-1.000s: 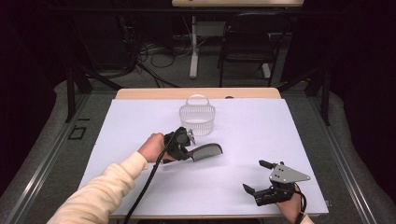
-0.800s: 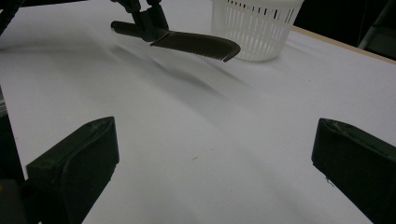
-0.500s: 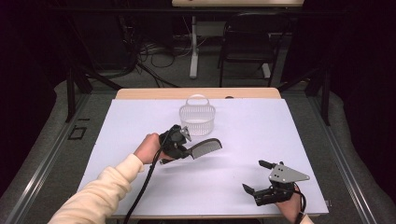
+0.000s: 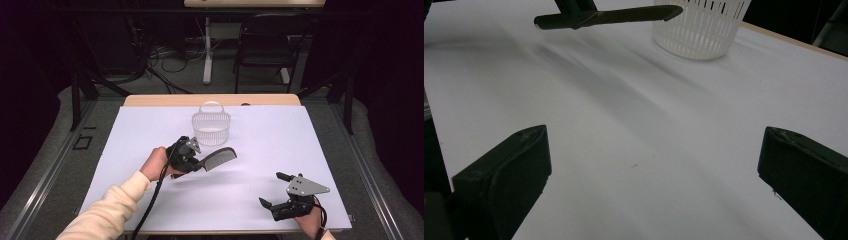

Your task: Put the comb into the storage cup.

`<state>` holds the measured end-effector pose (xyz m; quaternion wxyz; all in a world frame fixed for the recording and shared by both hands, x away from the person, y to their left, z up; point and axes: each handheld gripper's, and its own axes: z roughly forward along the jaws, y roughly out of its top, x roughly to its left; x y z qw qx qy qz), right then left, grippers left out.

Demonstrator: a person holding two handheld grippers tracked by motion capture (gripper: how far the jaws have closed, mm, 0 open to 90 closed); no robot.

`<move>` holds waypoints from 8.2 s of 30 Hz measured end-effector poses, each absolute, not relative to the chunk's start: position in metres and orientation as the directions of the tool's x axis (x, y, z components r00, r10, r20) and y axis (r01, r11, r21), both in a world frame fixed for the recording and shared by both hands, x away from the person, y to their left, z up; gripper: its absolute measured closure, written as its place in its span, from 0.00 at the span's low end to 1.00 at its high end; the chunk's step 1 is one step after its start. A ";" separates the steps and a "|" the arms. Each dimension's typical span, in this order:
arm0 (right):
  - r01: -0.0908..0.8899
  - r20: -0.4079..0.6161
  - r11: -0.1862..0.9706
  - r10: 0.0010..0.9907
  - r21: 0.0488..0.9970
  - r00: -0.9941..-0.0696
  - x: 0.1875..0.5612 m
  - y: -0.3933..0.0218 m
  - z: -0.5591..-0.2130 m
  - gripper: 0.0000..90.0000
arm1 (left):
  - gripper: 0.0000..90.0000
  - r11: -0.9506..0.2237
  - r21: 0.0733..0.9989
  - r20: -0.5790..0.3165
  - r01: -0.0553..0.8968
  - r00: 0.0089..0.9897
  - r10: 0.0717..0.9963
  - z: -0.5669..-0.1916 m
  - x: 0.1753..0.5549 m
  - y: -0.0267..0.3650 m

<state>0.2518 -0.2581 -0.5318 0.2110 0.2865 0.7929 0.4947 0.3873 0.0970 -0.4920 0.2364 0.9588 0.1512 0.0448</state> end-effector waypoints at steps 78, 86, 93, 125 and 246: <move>0.259 -0.047 0.356 0.662 0.898 -0.748 0.253 -0.258 -0.533 0.01 | 0.81 -0.582 0.727 -0.020 0.364 0.858 0.513 -0.492 0.368 0.158; 0.258 -0.047 0.356 0.662 0.898 -0.748 0.252 -0.258 -0.533 0.01 | 0.81 -0.571 0.732 -0.023 0.373 0.850 0.526 -0.491 0.369 0.161; 0.261 -0.046 0.359 0.661 0.896 -0.749 0.253 -0.257 -0.533 0.01 | 0.81 -0.558 0.740 -0.019 0.376 0.841 0.541 -0.491 0.370 0.164; 0.262 -0.043 0.362 0.654 0.895 -0.755 0.253 -0.257 -0.533 0.01 | 0.81 -0.471 0.797 0.003 0.378 0.778 0.629 -0.487 0.379 0.179; 0.266 -0.037 0.355 0.658 0.896 -0.752 0.254 -0.257 -0.534 0.01 | 0.81 -0.283 0.904 -0.015 0.321 0.684 0.729 -0.458 0.431 0.161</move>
